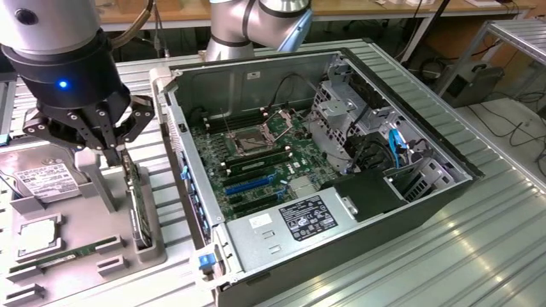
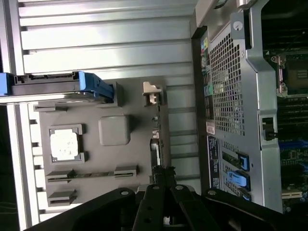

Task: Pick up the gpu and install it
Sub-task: 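Reach for the gpu, then pick up the gpu and move the gpu toward the slot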

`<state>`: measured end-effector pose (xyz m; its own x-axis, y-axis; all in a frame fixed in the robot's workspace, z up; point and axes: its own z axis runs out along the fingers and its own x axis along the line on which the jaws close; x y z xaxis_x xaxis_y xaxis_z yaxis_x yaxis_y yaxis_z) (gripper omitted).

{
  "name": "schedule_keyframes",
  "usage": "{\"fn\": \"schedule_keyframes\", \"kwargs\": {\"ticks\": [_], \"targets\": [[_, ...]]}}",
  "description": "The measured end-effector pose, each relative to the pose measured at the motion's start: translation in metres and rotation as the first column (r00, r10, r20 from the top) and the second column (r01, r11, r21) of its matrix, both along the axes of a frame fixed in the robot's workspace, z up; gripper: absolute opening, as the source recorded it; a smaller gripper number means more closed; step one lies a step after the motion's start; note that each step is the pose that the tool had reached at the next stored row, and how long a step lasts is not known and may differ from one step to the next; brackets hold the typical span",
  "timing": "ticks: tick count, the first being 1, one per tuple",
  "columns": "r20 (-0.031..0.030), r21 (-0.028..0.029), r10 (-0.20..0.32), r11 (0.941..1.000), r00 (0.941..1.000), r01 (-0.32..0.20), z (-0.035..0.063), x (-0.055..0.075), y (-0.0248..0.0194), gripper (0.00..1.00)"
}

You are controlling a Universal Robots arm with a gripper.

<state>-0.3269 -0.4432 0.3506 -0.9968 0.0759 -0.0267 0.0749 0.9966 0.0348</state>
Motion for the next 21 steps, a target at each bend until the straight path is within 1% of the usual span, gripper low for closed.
{"fn": "schedule_keyframes", "kwargs": {"ticks": [1, 17, 18, 19, 21], "targets": [[0.0000, -0.0001, 0.000, 1.0000, 1.0000, 0.000, -0.0001, -0.0004, -0.0008, 0.11], [0.0000, 0.0000, 0.000, 1.0000, 1.0000, 0.000, 0.0000, -0.0004, -0.0008, 0.11], [0.0001, 0.0000, 0.000, 1.0000, 1.0000, 0.000, 0.0000, -0.0004, -0.0008, 0.17], [0.0002, -0.0001, 0.000, 1.0000, 1.0000, 0.000, 0.0000, -0.0004, -0.0008, 0.17], [0.0002, -0.0008, 0.000, 1.0000, 1.0000, 0.000, -0.0011, -0.0005, -0.0008, 0.29]]}}
